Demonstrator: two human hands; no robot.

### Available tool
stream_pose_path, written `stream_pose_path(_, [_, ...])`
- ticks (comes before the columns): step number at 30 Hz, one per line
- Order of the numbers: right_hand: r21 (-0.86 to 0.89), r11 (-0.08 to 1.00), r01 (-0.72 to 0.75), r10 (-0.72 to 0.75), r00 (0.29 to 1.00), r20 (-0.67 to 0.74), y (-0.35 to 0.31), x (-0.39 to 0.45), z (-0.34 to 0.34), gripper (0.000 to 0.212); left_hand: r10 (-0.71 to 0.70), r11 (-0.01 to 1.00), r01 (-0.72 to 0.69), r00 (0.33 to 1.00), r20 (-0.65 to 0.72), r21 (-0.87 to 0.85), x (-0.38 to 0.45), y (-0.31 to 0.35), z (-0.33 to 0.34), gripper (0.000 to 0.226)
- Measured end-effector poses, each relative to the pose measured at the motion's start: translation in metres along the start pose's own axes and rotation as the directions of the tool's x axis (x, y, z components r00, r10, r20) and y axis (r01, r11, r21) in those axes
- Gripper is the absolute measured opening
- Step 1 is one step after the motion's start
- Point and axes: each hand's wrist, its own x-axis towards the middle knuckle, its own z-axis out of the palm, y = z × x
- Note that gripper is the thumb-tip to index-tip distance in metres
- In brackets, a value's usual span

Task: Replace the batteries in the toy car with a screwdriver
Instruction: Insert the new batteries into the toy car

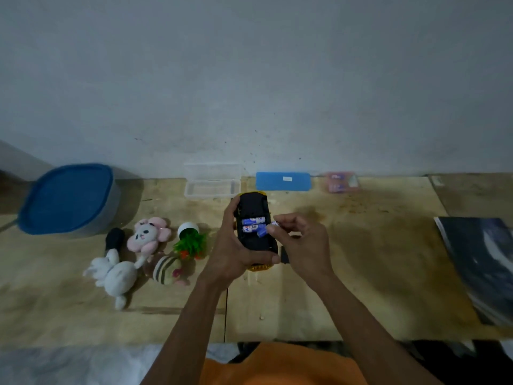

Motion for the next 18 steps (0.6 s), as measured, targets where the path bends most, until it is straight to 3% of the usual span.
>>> stream_pose_path(18, [-0.151, 0.988, -0.005, 0.003, 1.0, -0.013, 0.005, -0.007, 0.024, 0.016, -0.075, 0.997, 0.075, 0.997, -0.016, -0.01, -0.004, -0.004, -0.015, 0.134])
